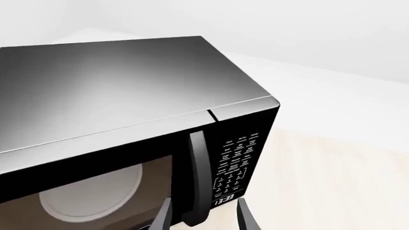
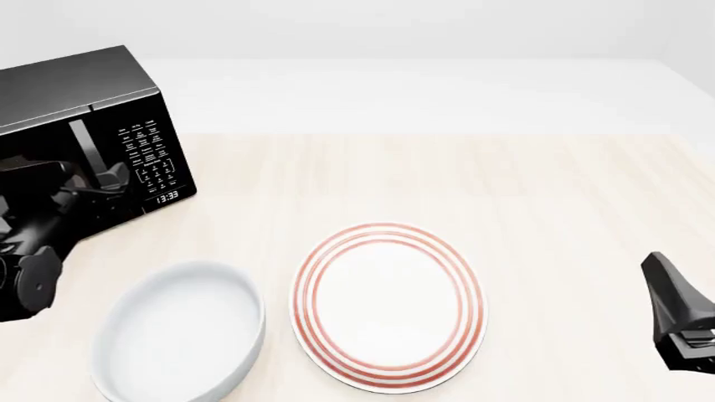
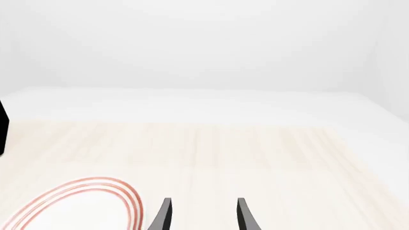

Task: Open the microwave.

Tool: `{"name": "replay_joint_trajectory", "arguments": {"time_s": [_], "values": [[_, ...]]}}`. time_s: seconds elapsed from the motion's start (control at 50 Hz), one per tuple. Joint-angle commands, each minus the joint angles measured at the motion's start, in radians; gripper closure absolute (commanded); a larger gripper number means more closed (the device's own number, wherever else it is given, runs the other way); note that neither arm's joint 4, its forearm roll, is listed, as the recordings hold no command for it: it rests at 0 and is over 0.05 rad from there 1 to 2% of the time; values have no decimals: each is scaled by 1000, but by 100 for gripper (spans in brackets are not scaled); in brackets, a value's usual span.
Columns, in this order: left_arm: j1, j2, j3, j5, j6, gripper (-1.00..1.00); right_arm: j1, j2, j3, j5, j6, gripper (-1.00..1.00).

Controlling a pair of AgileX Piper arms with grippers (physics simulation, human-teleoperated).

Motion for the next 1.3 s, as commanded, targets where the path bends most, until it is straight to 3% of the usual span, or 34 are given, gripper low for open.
{"name": "replay_joint_trajectory", "arguments": {"time_s": [0.02, 1.3], "values": [[3, 26, -6, -12, -9, -100, -1, 8, 0, -6, 2, -100], [-12, 111, -48, -45, -25, -100, -5, 15, 1, -13, -6, -100]]}}
